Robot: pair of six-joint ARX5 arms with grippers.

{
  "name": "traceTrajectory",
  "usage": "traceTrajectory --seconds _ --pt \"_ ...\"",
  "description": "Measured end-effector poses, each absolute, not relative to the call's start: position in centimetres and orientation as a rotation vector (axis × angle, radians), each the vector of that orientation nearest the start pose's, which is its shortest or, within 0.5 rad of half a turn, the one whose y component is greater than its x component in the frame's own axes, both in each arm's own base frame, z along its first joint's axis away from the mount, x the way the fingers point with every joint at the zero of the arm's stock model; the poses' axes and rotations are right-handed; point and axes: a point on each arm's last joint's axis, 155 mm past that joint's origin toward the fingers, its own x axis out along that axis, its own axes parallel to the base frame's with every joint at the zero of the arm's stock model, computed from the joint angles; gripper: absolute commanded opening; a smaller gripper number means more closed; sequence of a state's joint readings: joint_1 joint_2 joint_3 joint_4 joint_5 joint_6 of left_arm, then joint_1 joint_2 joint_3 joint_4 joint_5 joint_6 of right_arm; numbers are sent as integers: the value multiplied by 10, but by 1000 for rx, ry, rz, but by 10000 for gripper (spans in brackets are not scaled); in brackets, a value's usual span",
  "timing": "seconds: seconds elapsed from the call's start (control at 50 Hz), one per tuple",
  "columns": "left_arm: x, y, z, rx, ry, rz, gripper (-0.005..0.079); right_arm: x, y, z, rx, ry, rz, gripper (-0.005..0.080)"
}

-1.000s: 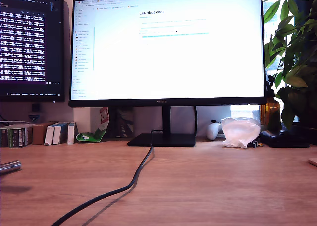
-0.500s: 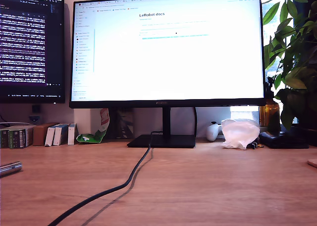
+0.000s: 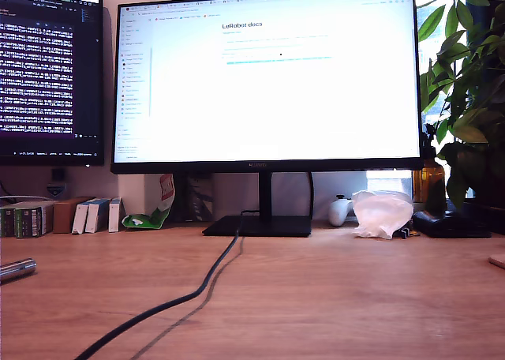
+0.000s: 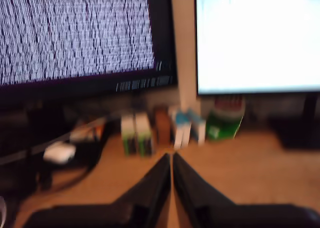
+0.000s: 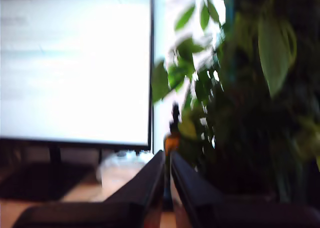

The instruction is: Pick the metallic laser pointer with your right arm, pass it to your left arm, then place it down to the left side of the table

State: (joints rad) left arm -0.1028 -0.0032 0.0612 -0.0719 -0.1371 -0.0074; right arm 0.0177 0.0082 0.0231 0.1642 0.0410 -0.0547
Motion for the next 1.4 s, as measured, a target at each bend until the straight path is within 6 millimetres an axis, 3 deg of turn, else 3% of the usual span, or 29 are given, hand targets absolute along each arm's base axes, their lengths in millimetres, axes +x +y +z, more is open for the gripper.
traceTrajectory --seconds 0.1,0.38,0.46,0.62,1.4 --pt "248 1 167 -2 44 40 -23 249 -4 204 -50 -137 -34 -11" --pt "245 2 119 -12 199 52 -23 250 -13 139 -60 121 -73 -11" --pt "246 3 119 -21 197 53 -23 248 -13 126 -62 176 -72 -11" --pt "246 2 119 -22 197 50 -23 248 -15 127 9 168 -91 -11" --pt "246 1 119 -24 197 42 -23 247 -18 127 11 167 -104 -11"
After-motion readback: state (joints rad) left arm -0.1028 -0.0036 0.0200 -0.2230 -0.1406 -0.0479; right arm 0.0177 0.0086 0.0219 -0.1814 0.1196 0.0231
